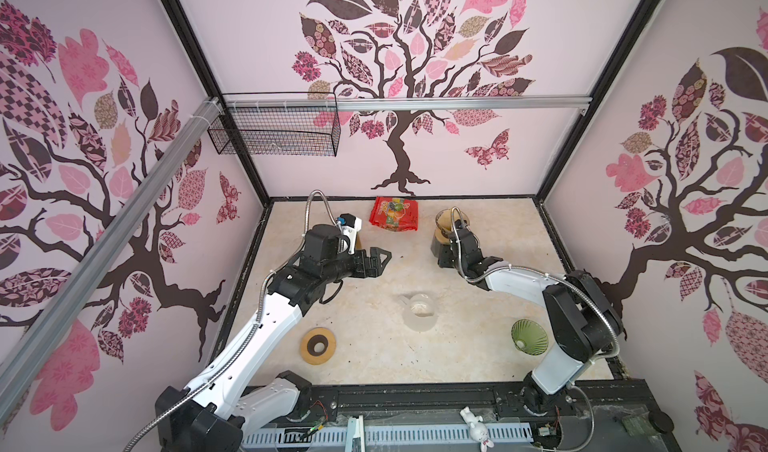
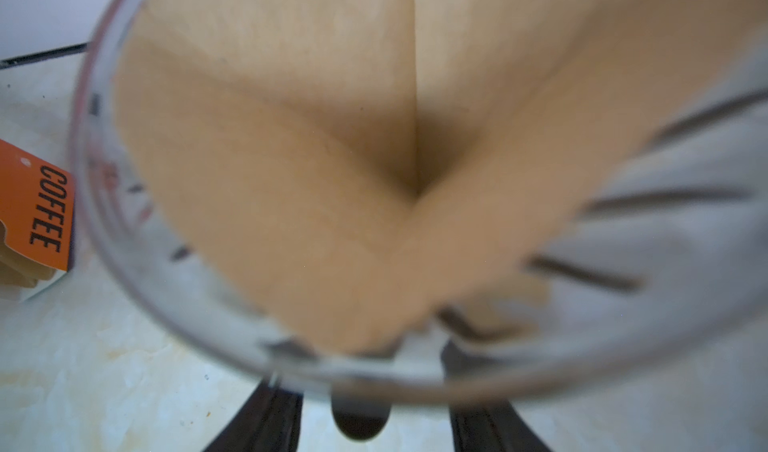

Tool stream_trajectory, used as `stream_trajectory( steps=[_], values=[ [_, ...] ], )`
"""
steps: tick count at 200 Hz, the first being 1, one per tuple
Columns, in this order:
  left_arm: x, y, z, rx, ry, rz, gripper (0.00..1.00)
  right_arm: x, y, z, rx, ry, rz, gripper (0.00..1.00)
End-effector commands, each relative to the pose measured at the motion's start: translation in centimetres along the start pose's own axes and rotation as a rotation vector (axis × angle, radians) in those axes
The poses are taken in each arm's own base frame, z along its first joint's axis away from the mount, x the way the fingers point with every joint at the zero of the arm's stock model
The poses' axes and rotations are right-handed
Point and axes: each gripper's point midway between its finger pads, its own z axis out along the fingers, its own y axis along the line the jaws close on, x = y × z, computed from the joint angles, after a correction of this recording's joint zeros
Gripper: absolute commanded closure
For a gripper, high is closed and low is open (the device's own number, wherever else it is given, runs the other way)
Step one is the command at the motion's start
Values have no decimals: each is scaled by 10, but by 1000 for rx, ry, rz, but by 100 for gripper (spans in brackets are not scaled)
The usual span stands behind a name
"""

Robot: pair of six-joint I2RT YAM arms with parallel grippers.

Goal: Place the coffee filter in the dripper

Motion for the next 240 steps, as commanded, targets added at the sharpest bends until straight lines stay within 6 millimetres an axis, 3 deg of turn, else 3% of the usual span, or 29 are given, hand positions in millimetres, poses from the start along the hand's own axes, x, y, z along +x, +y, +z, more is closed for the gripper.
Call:
stream_trajectory(
  steps=[1,59,103,122,147,172,198,240],
  values=[
    [5,6,5,-5,7,-9,3,-30,9,-22,-30,-84,16,38],
    [5,9,7,-14,10,-15,3,-49,15,-49,-80,-131,55,22],
    [6,16,5,-67,14,14,3,-51,12,-77,-111,-135,116,13],
    [13,8,4,-106,31,71,3,-48,9,-95,-131,-131,145,8],
    [41,-5,8,-121,136,154,3,-47,6,-128,-171,-139,153,0],
    [70,2,7,-137,247,117,7,-37,-9,-149,-142,-126,114,0],
    [102,1,10,-115,323,75,10,-3,-11,-152,-178,-26,100,0],
    [166,-9,36,-102,482,72,20,57,-10,-144,-222,133,104,0]
  ],
)
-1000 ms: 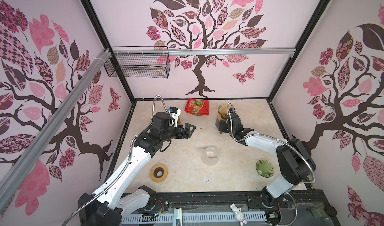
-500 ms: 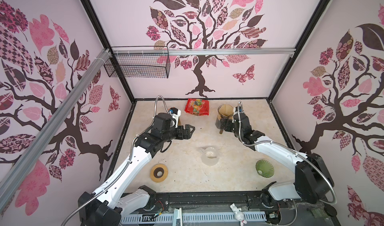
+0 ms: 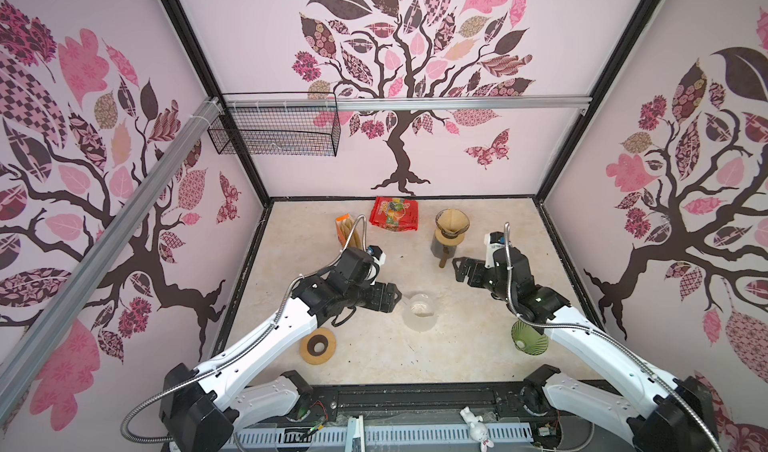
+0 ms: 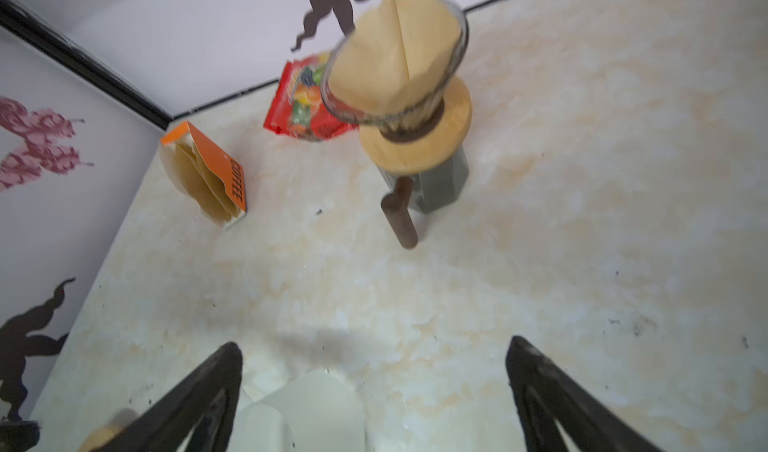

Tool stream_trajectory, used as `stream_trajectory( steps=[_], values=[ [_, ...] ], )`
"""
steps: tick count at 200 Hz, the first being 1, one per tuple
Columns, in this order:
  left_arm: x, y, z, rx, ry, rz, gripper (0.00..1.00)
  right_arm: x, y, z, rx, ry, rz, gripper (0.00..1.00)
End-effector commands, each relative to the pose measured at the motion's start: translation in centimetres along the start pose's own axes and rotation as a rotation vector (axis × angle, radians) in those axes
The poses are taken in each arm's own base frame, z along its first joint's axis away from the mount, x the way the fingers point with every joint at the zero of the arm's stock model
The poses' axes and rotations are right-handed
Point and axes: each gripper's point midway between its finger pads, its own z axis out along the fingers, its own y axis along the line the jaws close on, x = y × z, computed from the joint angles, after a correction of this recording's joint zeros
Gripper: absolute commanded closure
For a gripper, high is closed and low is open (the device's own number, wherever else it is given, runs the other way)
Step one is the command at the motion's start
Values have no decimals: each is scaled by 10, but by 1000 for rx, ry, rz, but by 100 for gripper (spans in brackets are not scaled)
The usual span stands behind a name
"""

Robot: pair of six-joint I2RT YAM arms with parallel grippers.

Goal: Place the coffee filter in the dripper

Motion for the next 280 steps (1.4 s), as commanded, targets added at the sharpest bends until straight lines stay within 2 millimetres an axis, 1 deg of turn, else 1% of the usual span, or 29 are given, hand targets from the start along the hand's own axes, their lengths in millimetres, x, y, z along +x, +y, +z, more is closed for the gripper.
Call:
stream_trajectory(
  steps=[1,13,28,48,75,88,110,135,150,177,210,225,260,280],
  values=[
    [34,-3,29,-6,114,-21,20,40,-2,1,-20,129,2,0],
    [48,-7,43,-12,162,-17,23,55,-3,1,0,161,-17,0],
    [61,-12,57,-14,197,-2,27,72,-3,3,7,189,-40,0],
    [71,-18,74,-16,232,-1,31,92,-4,9,-8,239,-33,0],
    [73,-19,89,-15,231,-34,33,111,-5,19,-1,284,-47,0],
    [75,-17,95,-24,236,-45,33,116,-3,23,0,298,-54,0],
    [74,-13,103,-45,231,-62,34,123,-5,30,15,318,-66,0],
    [69,-14,111,-51,215,-83,34,125,-3,34,11,324,-70,0],
    [69,-11,116,-71,213,-97,35,125,-2,37,12,326,-73,0],
    [59,-5,122,-107,182,-133,35,125,2,44,4,331,-78,0],
    [48,8,125,-123,146,-201,35,119,12,56,-11,328,-83,0],
    [39,13,125,-128,127,-220,35,115,18,63,-19,323,-84,0],
    [20,33,124,-152,87,-264,35,103,33,81,-36,307,-81,0],
    [10,47,126,-181,73,-278,35,97,41,93,-40,301,-80,0]
  ],
)
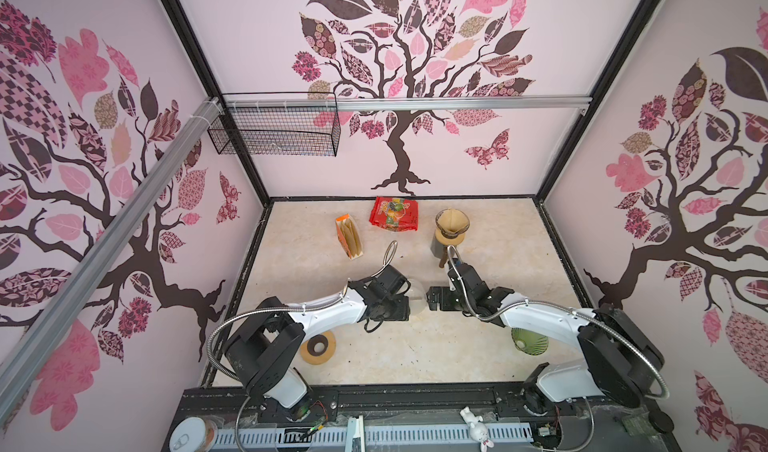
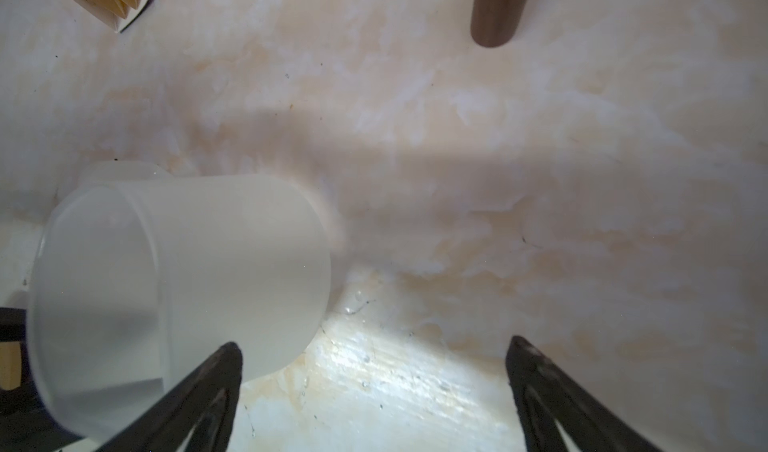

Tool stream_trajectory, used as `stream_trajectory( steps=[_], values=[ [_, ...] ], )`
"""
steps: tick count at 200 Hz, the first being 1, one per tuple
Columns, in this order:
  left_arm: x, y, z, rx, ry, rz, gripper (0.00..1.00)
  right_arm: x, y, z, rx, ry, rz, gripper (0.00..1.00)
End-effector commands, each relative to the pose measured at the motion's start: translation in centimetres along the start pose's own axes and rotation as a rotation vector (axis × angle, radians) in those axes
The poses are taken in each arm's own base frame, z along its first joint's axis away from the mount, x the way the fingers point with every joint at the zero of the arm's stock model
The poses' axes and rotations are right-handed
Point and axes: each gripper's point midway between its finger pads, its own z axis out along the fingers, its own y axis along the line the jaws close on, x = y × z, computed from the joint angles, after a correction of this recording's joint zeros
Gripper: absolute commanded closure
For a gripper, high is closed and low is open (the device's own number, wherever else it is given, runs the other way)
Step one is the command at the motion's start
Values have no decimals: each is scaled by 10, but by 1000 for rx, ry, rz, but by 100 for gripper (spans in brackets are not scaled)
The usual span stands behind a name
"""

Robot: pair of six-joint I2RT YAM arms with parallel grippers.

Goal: Place the coffee filter in the dripper

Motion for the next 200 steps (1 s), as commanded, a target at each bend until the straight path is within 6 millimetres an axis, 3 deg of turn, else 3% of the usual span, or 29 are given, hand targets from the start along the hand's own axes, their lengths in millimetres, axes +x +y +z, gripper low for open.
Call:
stream_trajectory(
  steps=[1,52,101,144,167,200],
  values=[
    [-30,2,0,-7,-64,-23,35,-22,18,10,-31,-37,-12,0],
    [-59,17,4,-17,-92,-71,35,-49,30,21,-18,-73,-17,0],
    [-59,15,-9,-7,-96,-64,35,-56,26,9,9,-109,-23,0],
    [-41,12,-74,56,-152,-67,33,-67,30,-24,-17,-182,-33,0],
    [-28,31,-110,44,-200,-123,30,-69,34,-41,-54,-208,-36,0],
    [-4,74,-142,62,-217,-342,25,-69,44,-66,-128,-229,-35,0]
  ],
)
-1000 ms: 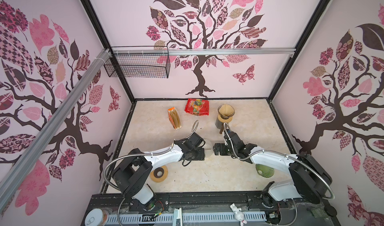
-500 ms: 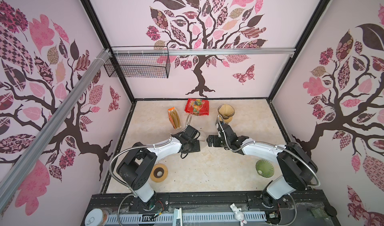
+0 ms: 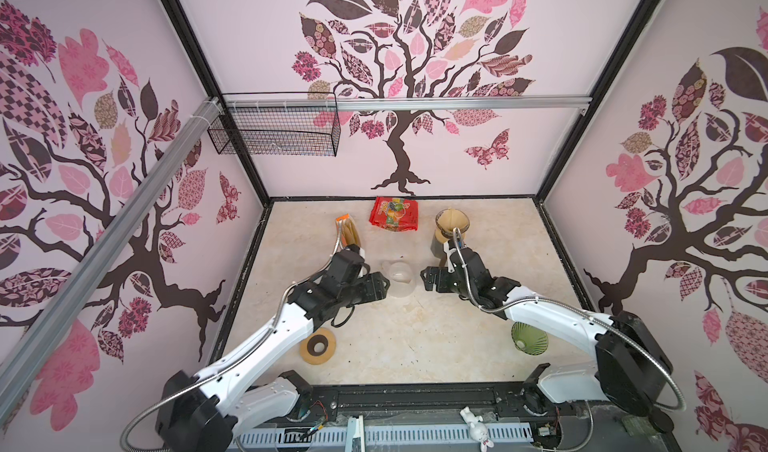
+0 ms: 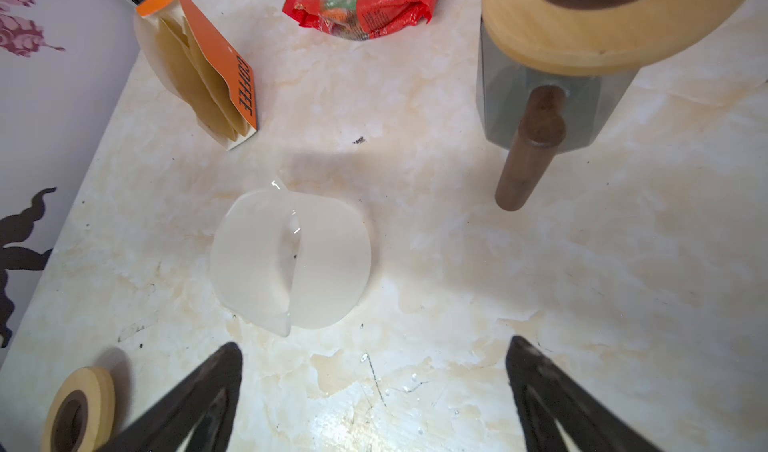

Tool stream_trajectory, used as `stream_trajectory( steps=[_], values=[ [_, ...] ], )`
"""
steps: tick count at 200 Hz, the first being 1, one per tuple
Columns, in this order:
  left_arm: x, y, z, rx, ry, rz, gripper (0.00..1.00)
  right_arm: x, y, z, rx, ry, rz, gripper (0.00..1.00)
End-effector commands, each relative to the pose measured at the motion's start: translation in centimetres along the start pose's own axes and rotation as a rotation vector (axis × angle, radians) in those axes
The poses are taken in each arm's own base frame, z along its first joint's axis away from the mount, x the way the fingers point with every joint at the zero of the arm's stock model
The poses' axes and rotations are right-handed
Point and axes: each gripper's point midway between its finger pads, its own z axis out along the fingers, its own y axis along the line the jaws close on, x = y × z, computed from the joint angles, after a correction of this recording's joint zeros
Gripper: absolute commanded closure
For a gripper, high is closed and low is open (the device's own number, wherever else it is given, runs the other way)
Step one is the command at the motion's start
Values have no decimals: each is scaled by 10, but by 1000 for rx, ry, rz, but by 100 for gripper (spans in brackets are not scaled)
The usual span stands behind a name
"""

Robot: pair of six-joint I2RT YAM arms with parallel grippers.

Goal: Place the coffee filter in the dripper

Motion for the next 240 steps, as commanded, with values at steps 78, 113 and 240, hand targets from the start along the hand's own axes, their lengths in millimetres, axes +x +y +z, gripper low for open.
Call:
stream_trajectory(
  steps=[78,113,240],
  values=[
    [59,156,-67,-371,-69,-641,9,-44,45,-99,-142,-1,156,0],
    [77,180,-65,-488,-68,-757,4,-60,52,-125,-164,-25,260,0],
    [126,204,-22,-542,57,-956,5,-95,79,-156,-264,50,376,0]
  ],
)
